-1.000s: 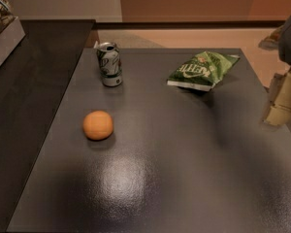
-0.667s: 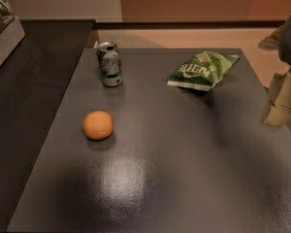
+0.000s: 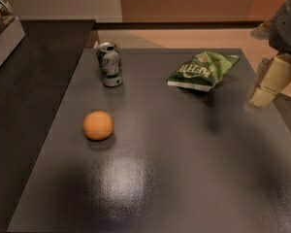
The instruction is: Pick green jalapeno chip bag
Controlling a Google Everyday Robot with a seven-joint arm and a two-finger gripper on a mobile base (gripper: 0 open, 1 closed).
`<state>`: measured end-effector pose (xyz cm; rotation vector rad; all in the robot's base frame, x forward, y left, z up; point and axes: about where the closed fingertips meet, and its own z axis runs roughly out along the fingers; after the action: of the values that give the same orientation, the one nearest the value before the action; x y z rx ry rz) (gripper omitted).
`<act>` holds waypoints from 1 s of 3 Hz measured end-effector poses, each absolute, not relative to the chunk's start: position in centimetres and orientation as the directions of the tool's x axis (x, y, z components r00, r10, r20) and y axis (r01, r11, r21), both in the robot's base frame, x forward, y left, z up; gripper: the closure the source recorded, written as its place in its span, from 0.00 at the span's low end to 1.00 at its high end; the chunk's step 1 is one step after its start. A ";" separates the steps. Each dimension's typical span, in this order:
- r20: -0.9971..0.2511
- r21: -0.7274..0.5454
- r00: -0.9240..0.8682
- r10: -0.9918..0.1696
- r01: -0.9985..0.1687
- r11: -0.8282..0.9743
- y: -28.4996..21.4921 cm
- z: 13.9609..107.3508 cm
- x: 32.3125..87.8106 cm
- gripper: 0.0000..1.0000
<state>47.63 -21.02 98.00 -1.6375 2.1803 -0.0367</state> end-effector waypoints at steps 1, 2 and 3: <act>-0.365 -0.256 -0.243 -0.898 -0.902 0.348 -20.1 97.3 50.8 0.00; -0.410 -0.235 -0.280 -0.868 -0.887 0.397 -19.2 96.4 53.6 0.00; -0.436 -0.215 -0.329 -0.838 -0.866 0.451 -18.4 95.3 56.1 0.00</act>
Offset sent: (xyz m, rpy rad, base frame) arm 0.0985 0.0282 -0.0295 0.1805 -0.0030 -0.1303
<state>56.10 -18.36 95.30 -1.4242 2.2185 0.0770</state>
